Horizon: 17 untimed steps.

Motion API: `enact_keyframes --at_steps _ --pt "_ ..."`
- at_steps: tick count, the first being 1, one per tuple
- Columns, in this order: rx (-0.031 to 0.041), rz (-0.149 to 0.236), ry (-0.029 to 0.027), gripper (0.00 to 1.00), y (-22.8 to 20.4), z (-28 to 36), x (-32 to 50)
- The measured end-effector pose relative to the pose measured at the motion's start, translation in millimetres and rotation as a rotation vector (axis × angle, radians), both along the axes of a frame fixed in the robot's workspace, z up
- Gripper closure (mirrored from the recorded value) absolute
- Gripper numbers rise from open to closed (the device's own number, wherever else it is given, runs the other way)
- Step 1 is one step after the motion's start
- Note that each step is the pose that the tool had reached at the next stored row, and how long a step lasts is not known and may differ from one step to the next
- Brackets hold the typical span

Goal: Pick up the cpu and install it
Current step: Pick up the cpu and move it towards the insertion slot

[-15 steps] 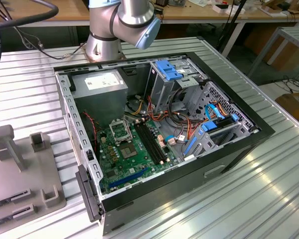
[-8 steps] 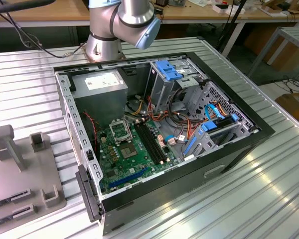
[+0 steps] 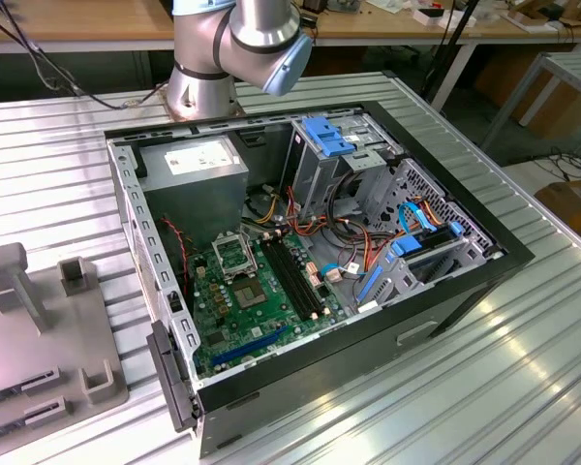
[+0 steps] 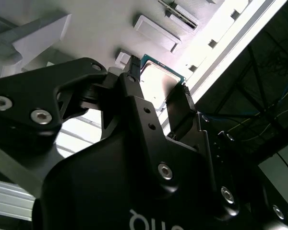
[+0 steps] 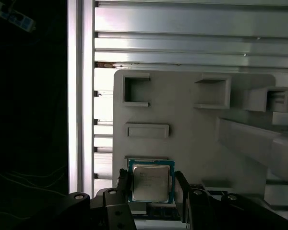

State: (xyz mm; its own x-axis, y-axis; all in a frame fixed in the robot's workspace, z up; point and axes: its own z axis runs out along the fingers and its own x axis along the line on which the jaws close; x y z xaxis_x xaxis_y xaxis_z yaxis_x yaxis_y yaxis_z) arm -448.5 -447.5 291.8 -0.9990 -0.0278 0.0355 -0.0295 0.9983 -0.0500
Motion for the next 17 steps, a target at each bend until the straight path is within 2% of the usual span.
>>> enact_keyframes --at_steps 12,17 --pt "0.0024 0.0 0.0 0.53 0.0 12.9 0.0" --pt "0.0069 0.0 0.0 0.53 0.0 20.9 0.0"
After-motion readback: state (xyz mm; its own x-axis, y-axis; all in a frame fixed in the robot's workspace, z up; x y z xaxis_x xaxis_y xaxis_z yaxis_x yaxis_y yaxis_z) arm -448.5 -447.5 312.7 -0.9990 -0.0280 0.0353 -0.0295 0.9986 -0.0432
